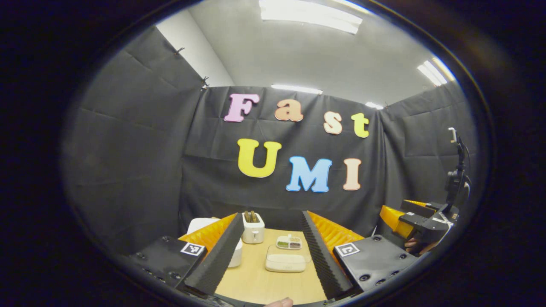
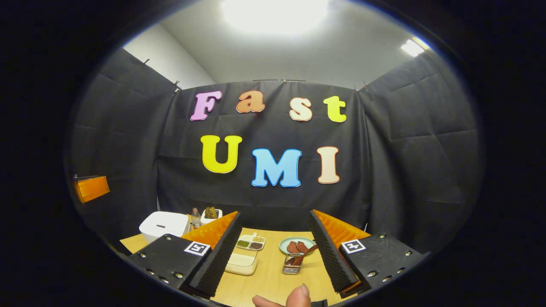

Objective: Close the left gripper, press the button to open the rice cooker; take a wooden spoon from the chopstick holder with the right hand, scoop a spoonful of rice and pour it into the rice cooker, then put the wooden spoon back into the chopstick holder.

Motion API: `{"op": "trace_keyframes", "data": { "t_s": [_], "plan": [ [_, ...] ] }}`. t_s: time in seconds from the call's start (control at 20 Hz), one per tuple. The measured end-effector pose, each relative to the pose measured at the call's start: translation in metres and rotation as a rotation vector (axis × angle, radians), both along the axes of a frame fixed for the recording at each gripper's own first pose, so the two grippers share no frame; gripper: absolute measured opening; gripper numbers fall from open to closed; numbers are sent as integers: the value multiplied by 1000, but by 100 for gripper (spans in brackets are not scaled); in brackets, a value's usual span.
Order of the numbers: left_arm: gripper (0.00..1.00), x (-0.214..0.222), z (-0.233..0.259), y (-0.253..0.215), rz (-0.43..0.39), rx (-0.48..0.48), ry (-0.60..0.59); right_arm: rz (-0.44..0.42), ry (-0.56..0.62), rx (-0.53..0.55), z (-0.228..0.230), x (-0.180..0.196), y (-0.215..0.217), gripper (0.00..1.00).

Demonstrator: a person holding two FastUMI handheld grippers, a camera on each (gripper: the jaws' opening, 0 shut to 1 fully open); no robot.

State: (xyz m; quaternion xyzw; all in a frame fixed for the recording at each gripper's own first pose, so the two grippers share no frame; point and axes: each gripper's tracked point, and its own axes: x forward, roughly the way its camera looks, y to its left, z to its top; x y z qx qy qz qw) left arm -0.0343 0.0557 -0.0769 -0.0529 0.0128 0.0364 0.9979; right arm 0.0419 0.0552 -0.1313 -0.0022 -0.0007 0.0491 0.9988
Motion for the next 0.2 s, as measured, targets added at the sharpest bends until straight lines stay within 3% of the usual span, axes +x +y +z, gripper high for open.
{"op": "trace_keyframes", "data": {
  "t_s": [0.2],
  "plan": [
    [90, 0, -4, 14, 1, 2, 9, 19, 1, -50, -5, -2, 14, 95]
  ]
}}
